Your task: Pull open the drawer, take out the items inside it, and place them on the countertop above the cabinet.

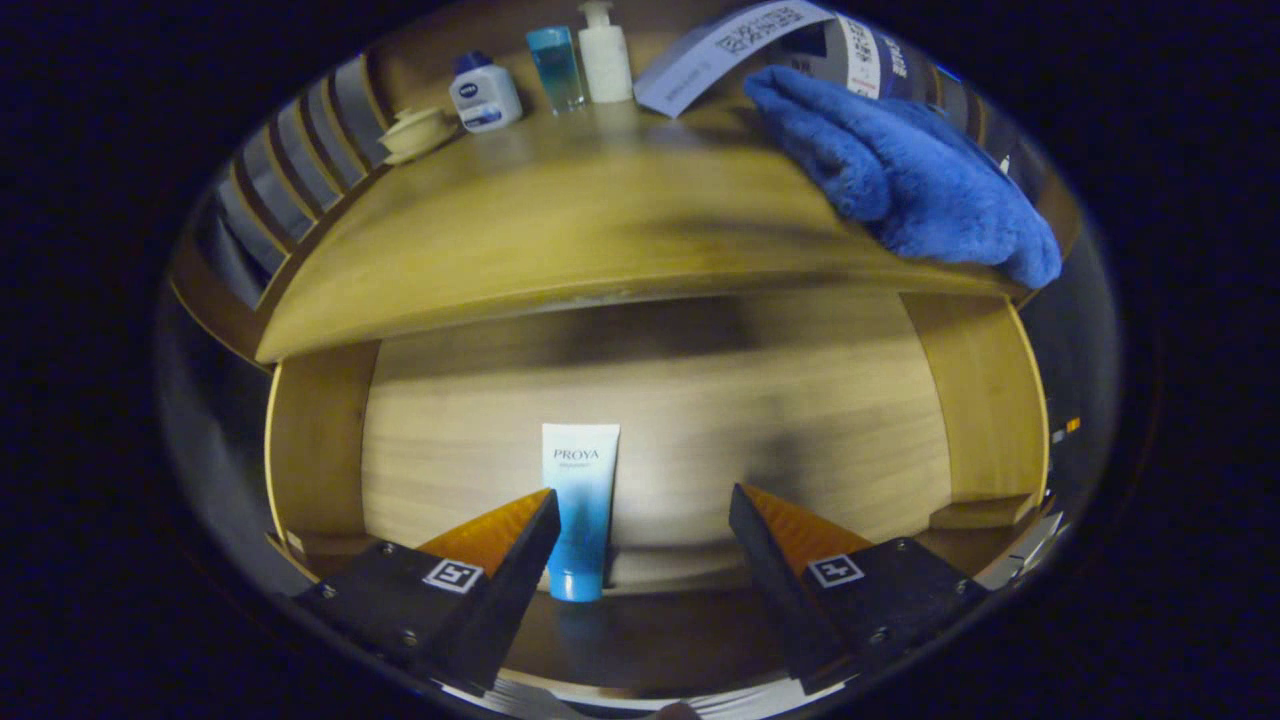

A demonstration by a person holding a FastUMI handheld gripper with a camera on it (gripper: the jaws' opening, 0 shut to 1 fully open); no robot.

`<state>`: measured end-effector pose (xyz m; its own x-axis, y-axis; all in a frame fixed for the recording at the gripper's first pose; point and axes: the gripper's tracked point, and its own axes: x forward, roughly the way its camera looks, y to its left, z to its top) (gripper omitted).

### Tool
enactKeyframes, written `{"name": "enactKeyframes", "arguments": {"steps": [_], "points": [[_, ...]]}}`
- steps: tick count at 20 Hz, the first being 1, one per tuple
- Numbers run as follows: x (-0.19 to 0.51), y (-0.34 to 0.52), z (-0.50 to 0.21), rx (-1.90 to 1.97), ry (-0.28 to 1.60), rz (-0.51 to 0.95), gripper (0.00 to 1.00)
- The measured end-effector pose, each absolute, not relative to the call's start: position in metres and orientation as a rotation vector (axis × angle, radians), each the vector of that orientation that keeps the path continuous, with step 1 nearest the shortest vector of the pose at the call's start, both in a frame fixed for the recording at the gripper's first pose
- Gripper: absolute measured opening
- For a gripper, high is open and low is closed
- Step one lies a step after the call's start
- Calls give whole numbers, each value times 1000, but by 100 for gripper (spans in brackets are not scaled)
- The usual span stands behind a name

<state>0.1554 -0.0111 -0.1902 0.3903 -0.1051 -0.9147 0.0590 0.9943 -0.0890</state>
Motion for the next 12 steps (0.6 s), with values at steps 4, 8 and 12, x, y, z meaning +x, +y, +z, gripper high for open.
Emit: {"name": "enactKeyframes", "arguments": {"steps": [4,8,12], "points": [[156,4,-203,47,1263,-100,88],[153,21,-203,81,1263,-43,80],[141,32,-223,-16,1324,-20,78]]}}
